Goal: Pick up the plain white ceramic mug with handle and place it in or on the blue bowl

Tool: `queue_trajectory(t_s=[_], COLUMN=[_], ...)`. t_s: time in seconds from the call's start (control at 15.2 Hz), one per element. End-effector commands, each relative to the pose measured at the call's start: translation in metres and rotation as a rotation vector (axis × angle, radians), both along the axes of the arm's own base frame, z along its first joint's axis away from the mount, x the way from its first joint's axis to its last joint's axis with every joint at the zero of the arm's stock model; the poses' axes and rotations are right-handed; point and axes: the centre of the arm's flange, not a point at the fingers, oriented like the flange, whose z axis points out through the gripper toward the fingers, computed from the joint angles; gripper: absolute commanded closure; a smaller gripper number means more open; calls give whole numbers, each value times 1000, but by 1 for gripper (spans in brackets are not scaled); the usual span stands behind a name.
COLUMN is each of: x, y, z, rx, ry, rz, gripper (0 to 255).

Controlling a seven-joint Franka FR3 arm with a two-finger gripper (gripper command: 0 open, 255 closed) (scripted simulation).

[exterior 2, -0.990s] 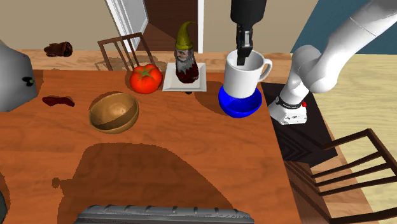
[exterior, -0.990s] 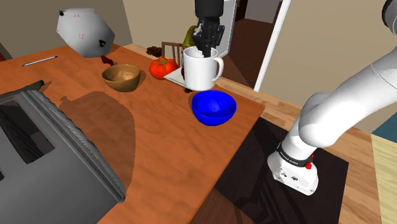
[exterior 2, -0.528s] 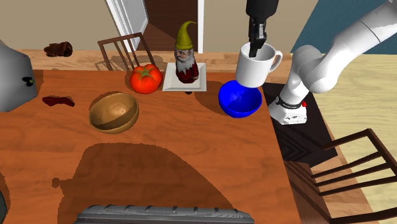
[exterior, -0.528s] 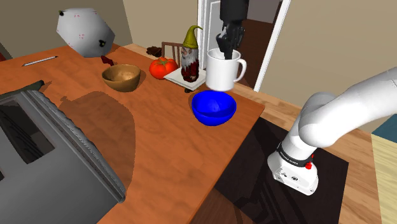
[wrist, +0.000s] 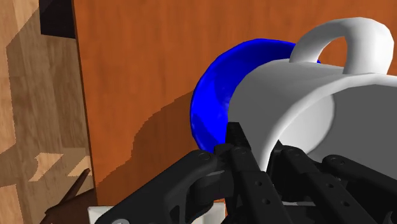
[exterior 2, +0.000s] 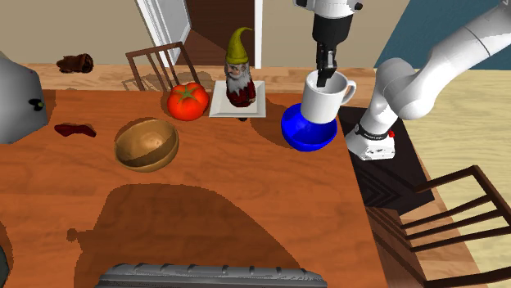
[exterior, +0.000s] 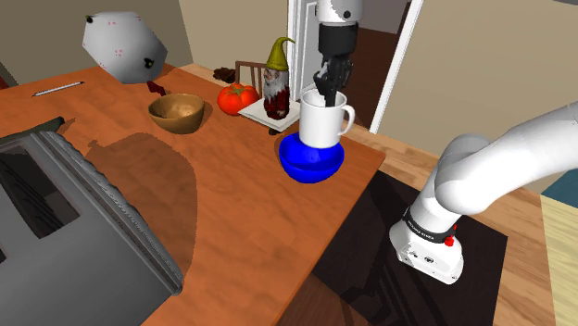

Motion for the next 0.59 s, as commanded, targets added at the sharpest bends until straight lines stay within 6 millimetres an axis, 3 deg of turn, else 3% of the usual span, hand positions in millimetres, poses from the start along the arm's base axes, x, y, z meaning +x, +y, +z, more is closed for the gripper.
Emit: queue_trajectory(t_s=[0.0,0.33,0.53], x=[-1,-1,-1], y=[0,0,0], z=[-10,-36,-39], rx=[0,0,0], ry=[-1,-1,-1], rz=[0,0,0], gripper=[255,255,255])
